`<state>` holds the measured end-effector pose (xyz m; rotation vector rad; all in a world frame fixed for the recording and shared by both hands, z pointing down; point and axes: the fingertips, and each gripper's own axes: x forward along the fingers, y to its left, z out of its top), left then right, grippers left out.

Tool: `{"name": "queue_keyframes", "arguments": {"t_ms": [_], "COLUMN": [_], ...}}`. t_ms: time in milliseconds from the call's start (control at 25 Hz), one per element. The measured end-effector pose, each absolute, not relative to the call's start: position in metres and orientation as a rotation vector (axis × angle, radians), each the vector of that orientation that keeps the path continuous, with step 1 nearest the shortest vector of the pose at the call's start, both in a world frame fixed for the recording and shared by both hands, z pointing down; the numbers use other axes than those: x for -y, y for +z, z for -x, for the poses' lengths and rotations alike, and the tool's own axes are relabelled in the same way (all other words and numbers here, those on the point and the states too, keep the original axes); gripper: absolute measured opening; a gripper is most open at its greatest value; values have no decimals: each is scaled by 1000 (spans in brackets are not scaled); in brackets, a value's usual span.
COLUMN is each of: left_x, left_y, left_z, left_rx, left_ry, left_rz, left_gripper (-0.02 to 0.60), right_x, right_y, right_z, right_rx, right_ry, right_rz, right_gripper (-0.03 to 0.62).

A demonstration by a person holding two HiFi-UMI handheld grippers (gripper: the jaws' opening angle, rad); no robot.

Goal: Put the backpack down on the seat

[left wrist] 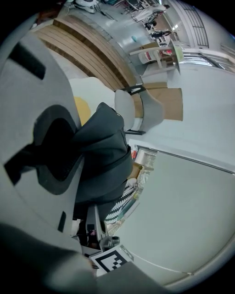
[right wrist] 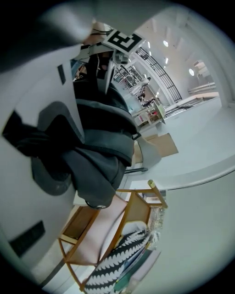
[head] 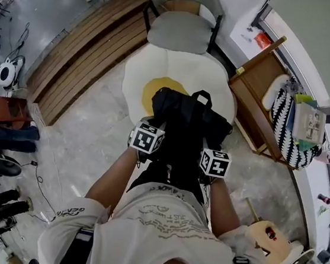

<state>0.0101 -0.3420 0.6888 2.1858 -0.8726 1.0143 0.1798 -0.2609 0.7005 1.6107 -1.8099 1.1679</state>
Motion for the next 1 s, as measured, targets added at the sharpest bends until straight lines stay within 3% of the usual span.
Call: {"name": "queue_keyframes", "arguments": {"t_ms": [1000], "left_x": [397], "left_y": [891], "left_z": [-69], "left_rx": [645], "left_ry": [1248], "left_rz": [-2024], "left_gripper": [57], "right_x": [270], "right_y": [895], "right_z": [-218], "right_rx": [1483], "right_ry": [1599], "right_rz": [-1695], "right_gripper": [84]}}
